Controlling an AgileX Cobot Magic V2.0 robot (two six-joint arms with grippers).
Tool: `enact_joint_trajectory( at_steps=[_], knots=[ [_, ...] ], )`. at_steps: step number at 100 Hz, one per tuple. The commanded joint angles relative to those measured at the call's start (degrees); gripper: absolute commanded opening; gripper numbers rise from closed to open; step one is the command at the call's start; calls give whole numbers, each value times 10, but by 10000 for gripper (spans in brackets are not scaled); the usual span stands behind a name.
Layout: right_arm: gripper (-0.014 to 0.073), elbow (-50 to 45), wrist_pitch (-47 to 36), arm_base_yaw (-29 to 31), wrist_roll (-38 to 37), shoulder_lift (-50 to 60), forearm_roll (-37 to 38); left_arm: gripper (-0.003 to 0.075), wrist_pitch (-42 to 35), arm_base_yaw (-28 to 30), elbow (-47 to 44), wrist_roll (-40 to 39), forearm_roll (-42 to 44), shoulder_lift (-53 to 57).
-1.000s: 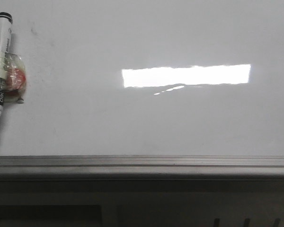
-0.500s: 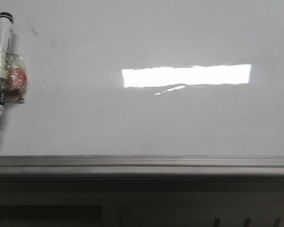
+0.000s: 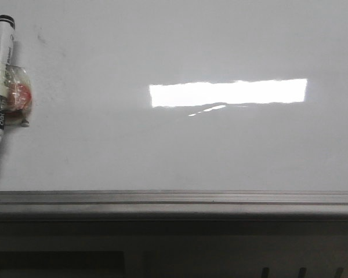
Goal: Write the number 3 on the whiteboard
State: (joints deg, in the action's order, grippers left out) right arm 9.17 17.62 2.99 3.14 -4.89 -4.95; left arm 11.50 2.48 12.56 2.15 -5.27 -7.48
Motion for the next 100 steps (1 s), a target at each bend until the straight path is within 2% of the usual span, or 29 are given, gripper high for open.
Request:
enact_joint_trajectory(
  at_steps=[1,20,52,62,79,100],
  knots=[
    [-54,23,-53,3,3,-12,-9,337,-46,-16,15,19,-8,-21],
    [-54,23,-69,3,3,-12,-10,337,-46,-103,18,46,-17,-67],
    [-54,23,-69,3,3,-12,-10,337,-94,-320,18,45,-84,-147],
    [-54,23,-69,3,3,-12,-10,337,-111,-369,18,45,-103,-175],
    [-54,23,-69,3,3,-12,-10,337,-149,-421,18,45,-114,-230],
    [-54,23,-69,3,3,-12,-10,337,-195,-427,18,44,-143,-309]
  ],
)
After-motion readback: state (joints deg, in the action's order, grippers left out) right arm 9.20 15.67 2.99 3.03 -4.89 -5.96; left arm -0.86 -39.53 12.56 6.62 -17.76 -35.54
